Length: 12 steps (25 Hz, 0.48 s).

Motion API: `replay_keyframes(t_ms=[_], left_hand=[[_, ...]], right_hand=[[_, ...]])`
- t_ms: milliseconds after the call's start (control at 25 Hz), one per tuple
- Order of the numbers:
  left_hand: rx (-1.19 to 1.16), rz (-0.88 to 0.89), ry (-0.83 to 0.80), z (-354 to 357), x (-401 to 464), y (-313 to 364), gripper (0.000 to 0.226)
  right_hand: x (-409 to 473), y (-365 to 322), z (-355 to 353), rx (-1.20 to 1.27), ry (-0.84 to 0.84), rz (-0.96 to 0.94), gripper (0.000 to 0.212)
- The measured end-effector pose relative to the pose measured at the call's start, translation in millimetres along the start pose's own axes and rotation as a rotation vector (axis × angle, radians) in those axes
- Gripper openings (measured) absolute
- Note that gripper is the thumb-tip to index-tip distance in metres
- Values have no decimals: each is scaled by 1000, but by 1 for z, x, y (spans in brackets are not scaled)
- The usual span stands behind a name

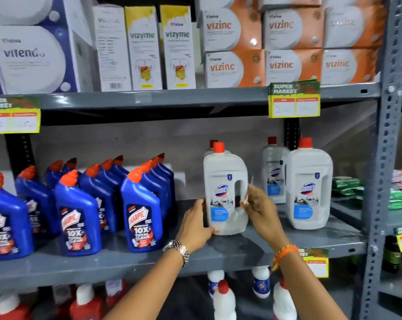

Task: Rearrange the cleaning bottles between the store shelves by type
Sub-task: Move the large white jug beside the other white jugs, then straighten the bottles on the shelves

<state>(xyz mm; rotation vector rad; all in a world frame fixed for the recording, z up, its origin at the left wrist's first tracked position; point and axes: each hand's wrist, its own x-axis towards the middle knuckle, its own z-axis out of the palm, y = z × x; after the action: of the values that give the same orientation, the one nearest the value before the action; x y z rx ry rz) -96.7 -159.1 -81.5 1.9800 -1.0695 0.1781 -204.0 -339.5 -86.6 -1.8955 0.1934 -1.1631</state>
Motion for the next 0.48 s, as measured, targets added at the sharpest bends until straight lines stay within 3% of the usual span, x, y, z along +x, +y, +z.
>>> replay_keyframes(t_ms=[80, 120, 160, 240, 280, 360, 480], left_hand=[[-12, 120, 303, -22, -28, 2, 54], [-32, 174, 466, -34, -44, 1, 48], [-63, 205, 608, -45, -60, -4, 49], [-126, 116, 775, -68, -84, -16, 68], [-183, -9, 754, -80, -90, -23, 80], [-360, -316, 524, -95, -86, -45, 94], [-559, -458, 266, -104, -78, -83, 104]], right_hand=[[-32, -28, 22, -127, 353, -148, 45], [-47, -47, 38, -132, 422, -195, 44], [-59, -64, 58, -72, 380, -182, 44], [-75, -94, 100, 106, 93, -19, 50], [-77, -102, 122, 130, -71, 59, 55], [-71, -105, 157, 20, -237, 65, 58], [-62, -104, 192, -163, -247, 101, 53]])
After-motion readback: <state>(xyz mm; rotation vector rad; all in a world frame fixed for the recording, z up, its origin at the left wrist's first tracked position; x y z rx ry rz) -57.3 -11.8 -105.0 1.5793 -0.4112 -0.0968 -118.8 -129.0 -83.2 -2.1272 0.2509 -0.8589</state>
